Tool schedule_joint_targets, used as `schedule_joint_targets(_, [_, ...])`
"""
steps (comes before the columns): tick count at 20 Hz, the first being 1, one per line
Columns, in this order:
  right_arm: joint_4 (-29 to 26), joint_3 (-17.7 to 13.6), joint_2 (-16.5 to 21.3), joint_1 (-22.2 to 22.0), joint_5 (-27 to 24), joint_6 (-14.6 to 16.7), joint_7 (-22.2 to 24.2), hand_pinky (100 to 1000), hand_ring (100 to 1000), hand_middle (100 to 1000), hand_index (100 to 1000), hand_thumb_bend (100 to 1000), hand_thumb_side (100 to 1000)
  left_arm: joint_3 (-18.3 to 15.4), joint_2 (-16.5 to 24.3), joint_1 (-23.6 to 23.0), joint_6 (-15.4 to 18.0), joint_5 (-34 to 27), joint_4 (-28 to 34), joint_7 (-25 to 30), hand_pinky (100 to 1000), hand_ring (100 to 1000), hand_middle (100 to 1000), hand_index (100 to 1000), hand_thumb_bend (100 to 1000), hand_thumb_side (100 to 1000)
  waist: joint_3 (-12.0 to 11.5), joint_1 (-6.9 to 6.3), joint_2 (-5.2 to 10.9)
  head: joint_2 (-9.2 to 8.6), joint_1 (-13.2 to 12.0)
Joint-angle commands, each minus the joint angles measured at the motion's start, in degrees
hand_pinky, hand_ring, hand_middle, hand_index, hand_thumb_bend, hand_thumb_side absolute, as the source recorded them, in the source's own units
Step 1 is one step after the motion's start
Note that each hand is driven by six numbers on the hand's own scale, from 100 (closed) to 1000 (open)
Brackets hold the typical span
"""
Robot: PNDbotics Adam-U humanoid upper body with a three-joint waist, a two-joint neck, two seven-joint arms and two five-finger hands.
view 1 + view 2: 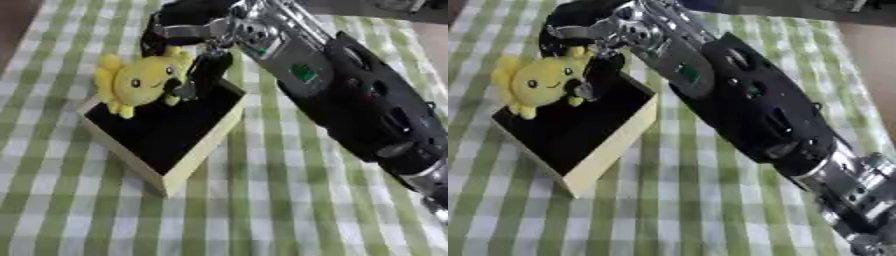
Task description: Pick up objects on the table and place them in the box.
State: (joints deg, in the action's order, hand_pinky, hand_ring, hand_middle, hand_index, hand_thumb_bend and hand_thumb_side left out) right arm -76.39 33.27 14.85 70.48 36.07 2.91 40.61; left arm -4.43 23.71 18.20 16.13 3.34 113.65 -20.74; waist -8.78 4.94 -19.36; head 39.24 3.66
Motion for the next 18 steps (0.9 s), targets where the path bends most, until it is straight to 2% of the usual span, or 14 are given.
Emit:
schedule_joint_targets(1, [1.3,0.2,0.0,0.6,0.4,1.0,0.7,702,669,494,662,100,100,0.0,0.4,0.5,-0.1,0.2,0.9,0.1,544,606,664,815,400,594,0.0,-0.53,1.0,-0.34,-0.1])
schedule_joint_targets(9, [7.0,2.1,-2.1,-0.8,1.6,4.2,3.0,703,683,496,661,100,100,0.1,0.0,0.7,-0.2,0.0,0.9,0.3,544,606,664,815,401,596,-0.4,-0.62,0.74,-0.28,0.2])
schedule_joint_targets(18, [11.8,1.6,-4.1,-0.7,6.7,7.9,1.6,713,715,525,681,100,100,0.2,-0.3,0.7,-0.3,-0.2,0.9,0.5,544,605,663,815,400,598,-0.6,-0.65,0.67,-0.18,0.5])
